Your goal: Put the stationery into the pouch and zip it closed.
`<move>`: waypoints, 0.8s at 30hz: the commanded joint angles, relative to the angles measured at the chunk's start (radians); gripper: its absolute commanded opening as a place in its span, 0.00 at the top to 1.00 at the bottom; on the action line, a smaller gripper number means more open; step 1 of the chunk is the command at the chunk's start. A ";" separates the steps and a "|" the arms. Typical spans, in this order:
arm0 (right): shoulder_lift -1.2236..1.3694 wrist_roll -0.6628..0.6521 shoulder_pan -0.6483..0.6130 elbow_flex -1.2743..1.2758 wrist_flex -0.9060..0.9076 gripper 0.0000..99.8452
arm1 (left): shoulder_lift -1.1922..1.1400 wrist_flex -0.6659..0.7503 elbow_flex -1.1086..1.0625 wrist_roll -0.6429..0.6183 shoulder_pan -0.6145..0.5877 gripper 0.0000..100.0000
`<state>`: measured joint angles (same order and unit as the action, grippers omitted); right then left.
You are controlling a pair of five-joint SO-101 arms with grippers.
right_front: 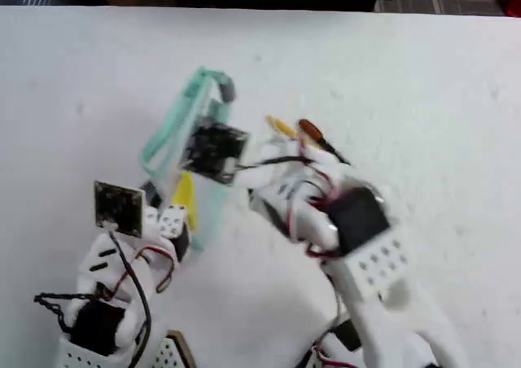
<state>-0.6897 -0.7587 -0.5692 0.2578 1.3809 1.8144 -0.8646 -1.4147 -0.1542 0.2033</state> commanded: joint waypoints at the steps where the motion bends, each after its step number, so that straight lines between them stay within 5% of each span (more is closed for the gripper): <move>1: -0.150 0.057 0.101 -0.051 -0.002 0.98 | 0.013 -0.015 0.071 0.011 0.119 0.98; 6: -0.262 0.141 0.208 -0.051 -0.022 0.98 | 0.013 -0.006 0.031 0.098 0.160 0.98; 15: -0.341 0.359 0.209 -0.055 -0.131 0.98 | 0.013 -0.011 -0.025 0.178 0.231 0.98; 24: -0.203 0.434 -0.070 -0.353 -0.163 0.98 | 0.013 -0.006 -0.028 0.157 0.234 0.98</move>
<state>-0.9582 -0.3353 -0.5585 0.0199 1.2459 1.8144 -0.8769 -1.4500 0.0130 0.4227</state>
